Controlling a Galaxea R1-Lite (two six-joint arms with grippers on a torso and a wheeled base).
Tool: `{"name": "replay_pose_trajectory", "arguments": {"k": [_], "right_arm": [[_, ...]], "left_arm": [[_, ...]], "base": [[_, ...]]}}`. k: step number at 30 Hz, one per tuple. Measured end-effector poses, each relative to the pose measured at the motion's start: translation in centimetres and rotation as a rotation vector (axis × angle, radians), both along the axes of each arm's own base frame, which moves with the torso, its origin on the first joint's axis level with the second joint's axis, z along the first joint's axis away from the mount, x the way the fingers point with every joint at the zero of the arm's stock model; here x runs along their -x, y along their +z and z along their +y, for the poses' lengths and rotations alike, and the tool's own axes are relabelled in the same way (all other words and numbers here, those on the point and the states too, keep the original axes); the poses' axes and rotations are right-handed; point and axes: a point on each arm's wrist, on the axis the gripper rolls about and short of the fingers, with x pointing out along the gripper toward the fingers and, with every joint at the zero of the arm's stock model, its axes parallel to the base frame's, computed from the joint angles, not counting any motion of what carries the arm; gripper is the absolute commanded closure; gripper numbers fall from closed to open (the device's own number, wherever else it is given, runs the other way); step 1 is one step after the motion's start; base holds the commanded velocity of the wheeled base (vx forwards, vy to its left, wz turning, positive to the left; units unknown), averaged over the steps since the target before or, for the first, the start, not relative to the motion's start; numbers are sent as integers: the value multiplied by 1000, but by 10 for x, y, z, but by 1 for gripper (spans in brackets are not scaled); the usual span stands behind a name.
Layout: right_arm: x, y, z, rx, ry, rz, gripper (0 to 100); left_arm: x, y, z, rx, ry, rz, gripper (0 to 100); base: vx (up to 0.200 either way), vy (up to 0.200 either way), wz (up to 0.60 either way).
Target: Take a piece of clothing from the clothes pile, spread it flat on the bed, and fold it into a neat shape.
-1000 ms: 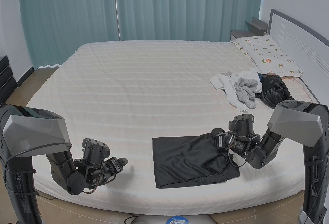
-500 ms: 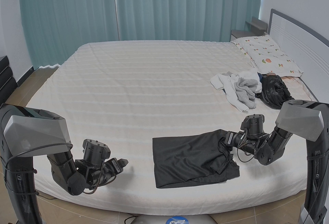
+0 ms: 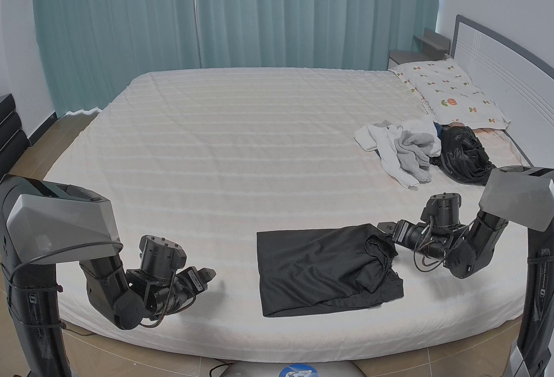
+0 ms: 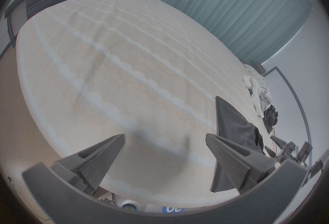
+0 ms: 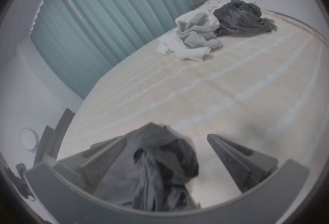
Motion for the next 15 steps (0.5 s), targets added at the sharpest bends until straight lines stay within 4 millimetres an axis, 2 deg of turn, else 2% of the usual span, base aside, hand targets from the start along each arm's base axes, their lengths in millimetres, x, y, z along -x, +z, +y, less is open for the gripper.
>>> {"name": "replay_pose_trajectory", "arguments": {"k": [6, 12, 15], "right_arm": [[43, 10, 10, -21, 43, 60, 0], [92, 17, 39, -77, 133, 101, 0], [104, 15, 48, -84, 165, 113, 0]], "left_arm": [[0, 0, 0, 11, 7, 0, 0], [0, 0, -1, 14, 8, 2, 0], [1, 0, -1, 14, 5, 5, 0]], "base": [[0, 0, 0], [0, 0, 0], [0, 0, 0]]}}
